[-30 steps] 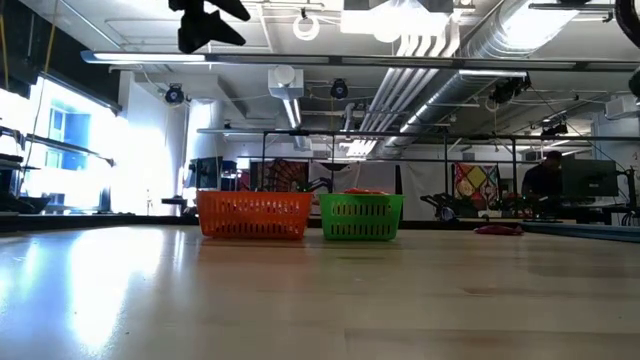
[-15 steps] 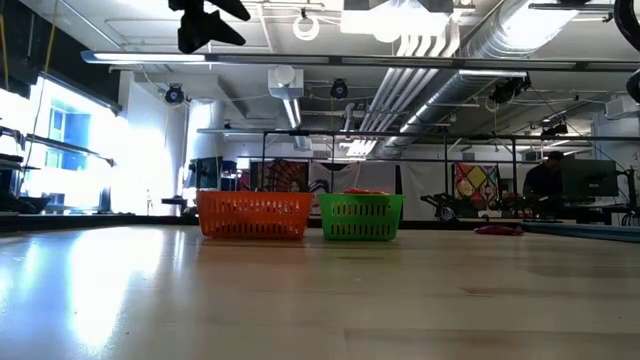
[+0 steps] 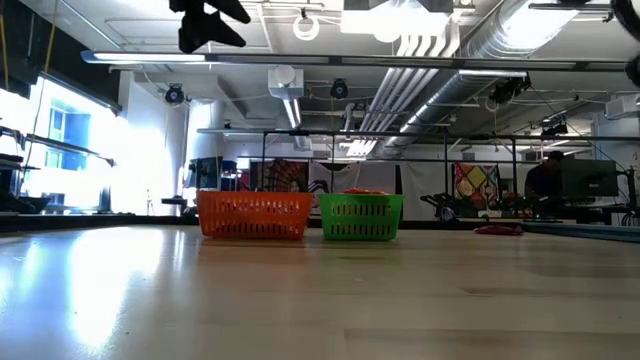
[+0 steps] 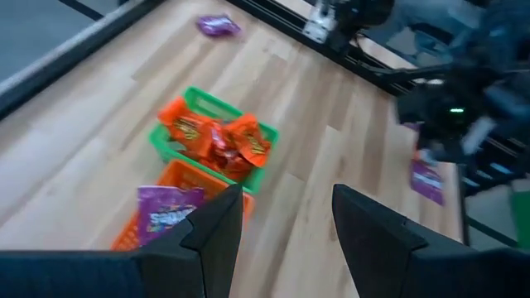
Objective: Sort candy by brand, put in halloween buckets
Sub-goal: Put the orange chocolate into the green bin
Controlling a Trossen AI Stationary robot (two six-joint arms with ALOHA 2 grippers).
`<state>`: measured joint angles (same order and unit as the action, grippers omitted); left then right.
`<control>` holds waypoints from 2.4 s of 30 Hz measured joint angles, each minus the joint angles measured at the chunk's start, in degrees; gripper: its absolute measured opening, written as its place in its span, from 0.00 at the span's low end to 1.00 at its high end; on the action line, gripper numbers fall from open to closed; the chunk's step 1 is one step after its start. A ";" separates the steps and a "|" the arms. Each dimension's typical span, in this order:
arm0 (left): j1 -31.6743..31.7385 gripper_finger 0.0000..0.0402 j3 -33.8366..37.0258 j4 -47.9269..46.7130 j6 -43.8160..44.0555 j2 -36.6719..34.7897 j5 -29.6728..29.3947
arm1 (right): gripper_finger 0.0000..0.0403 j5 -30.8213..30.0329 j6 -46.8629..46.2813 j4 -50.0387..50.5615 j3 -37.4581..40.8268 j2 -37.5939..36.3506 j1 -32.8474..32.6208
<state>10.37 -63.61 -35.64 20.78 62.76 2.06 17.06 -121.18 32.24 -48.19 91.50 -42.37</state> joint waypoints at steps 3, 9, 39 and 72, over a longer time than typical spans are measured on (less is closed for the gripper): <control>0.00 0.45 0.00 0.07 -1.05 0.00 -3.50 | 0.02 -0.63 1.72 6.37 -2.32 -2.60 0.02; 0.22 0.45 0.00 3.01 -1.66 0.00 -4.33 | 0.00 -9.61 3.18 21.67 -10.29 -9.30 0.90; 0.20 0.45 0.00 5.90 -2.35 0.00 -4.43 | 0.53 -4.59 -1.23 -7.95 9.13 -8.63 0.37; 0.20 0.45 0.00 5.90 -1.78 0.00 -4.43 | 0.03 -4.54 1.97 -1.81 5.13 -4.46 0.79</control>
<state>10.57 -63.61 -29.74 19.01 62.76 -2.37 12.52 -119.20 30.43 -43.05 87.04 -41.58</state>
